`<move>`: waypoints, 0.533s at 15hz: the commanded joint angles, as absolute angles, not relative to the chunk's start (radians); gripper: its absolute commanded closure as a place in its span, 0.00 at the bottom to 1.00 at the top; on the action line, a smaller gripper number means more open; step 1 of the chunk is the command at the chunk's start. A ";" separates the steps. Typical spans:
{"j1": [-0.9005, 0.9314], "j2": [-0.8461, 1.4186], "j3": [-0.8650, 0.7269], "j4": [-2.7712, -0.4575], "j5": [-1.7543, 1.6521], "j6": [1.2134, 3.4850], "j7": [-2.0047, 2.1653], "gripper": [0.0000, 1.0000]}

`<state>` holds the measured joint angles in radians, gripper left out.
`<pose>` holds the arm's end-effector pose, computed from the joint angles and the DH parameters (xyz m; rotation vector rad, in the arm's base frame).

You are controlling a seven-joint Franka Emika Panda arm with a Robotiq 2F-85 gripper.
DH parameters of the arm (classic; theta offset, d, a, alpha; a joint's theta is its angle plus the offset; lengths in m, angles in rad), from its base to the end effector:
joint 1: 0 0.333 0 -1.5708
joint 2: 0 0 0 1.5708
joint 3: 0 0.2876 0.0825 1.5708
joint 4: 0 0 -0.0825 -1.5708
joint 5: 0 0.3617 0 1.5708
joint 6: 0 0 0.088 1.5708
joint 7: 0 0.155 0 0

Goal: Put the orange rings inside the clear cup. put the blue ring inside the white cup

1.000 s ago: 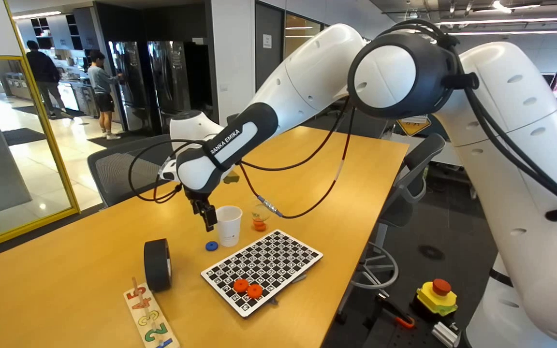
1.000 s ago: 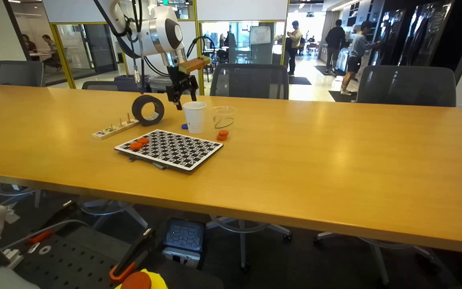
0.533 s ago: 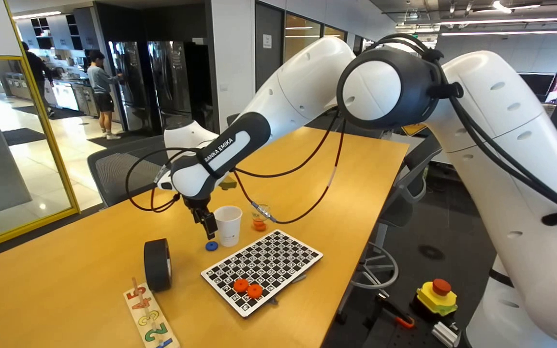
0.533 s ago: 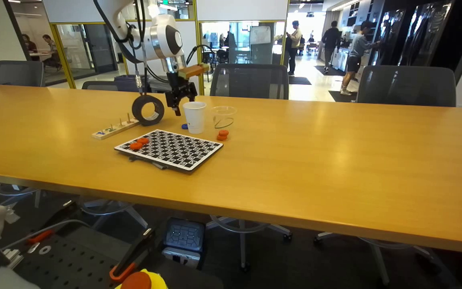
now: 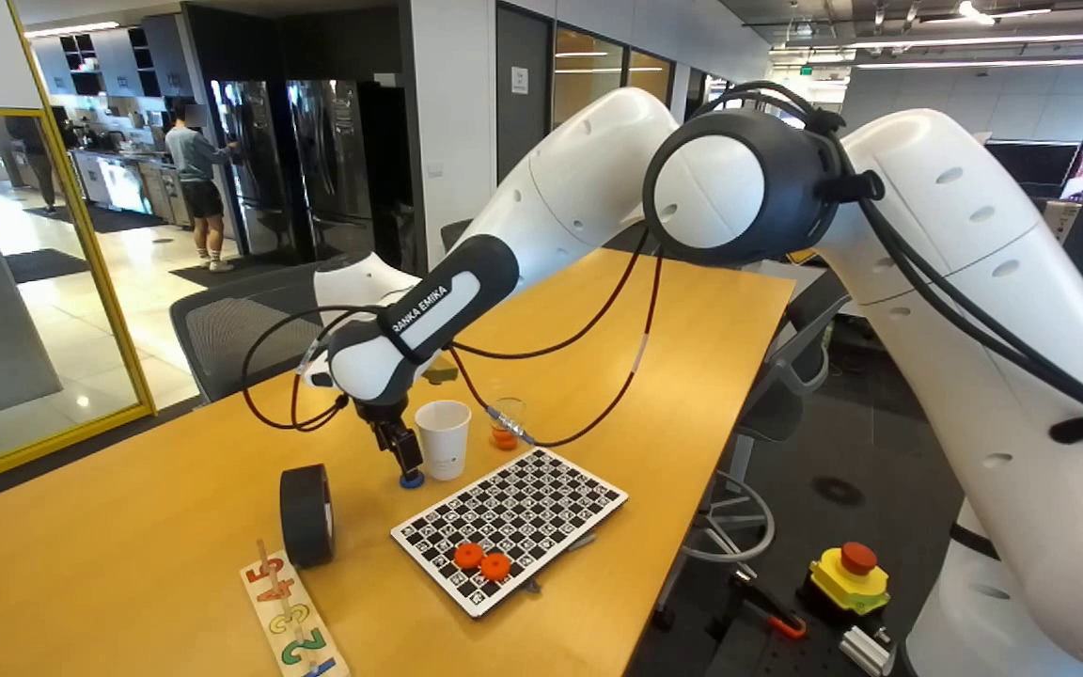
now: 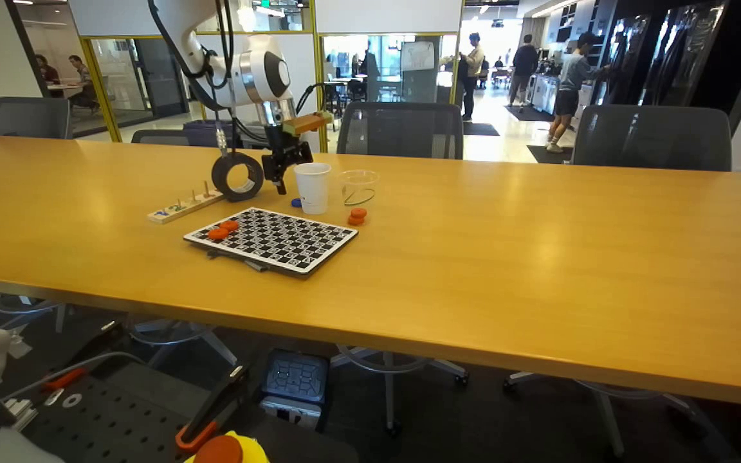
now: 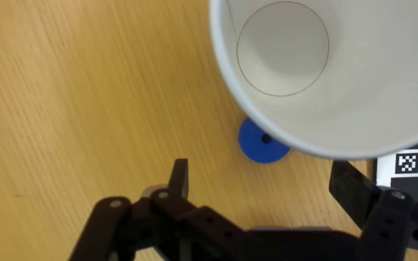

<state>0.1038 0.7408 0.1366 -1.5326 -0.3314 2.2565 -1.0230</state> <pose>0.6598 0.1313 0.1669 2.2490 1.9720 -0.1006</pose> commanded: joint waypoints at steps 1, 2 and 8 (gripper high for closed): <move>0.115 0.772 0.125 -1.484 -0.325 2.229 -1.006 0.00; 0.112 0.776 0.125 -1.483 -0.322 2.228 -1.007 0.00; 0.093 0.789 0.127 -1.480 -0.307 2.232 -1.011 0.00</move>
